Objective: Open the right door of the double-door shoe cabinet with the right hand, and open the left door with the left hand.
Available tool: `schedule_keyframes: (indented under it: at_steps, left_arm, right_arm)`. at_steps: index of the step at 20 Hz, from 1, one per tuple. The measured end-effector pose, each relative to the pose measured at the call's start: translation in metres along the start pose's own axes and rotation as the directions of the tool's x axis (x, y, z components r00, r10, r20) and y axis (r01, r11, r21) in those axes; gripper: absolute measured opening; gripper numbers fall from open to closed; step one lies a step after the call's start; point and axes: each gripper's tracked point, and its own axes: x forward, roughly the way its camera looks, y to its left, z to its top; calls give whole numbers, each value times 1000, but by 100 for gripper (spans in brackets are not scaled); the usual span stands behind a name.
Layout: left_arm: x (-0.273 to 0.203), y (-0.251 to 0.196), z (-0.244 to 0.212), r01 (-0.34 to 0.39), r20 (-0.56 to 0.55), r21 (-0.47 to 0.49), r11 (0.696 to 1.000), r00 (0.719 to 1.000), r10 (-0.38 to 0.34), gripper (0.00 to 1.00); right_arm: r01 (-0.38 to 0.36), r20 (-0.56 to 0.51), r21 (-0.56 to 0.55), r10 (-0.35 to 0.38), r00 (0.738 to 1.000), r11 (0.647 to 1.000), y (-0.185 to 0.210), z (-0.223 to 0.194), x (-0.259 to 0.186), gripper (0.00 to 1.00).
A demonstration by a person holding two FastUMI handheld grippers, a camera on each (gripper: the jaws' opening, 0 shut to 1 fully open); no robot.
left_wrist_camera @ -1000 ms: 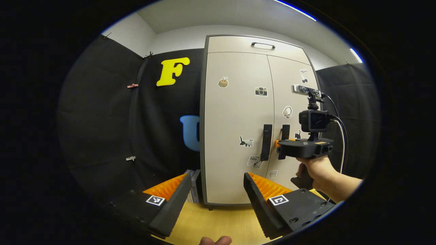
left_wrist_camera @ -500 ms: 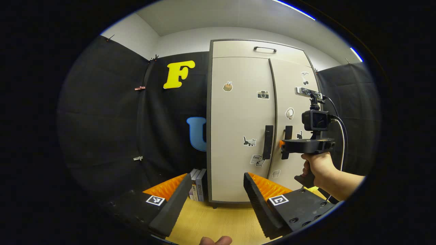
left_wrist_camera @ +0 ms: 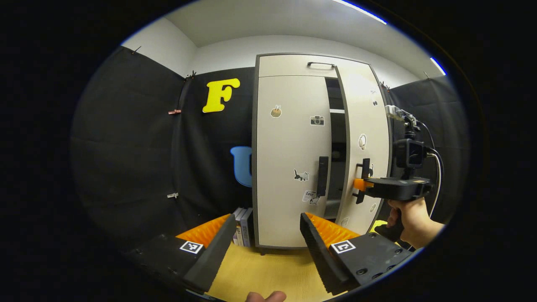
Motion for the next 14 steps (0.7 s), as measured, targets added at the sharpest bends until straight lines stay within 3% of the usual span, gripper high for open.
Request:
schedule_keyframes:
  at_steps: [9, 14]
  left_arm:
    - [-10, -24, 2, 8, -6, 13, 1000, 1000, -8, 95]
    - [0, -44, 8, 28, 2, 19, 999, 1000, -28, 95]
  right_arm:
    - [-41, 4, 18, 41, 999, 999, -15, 4, -22, 13]
    - [-22, 11, 4, 22, 1000, 1000, -31, 6, -34, 13]
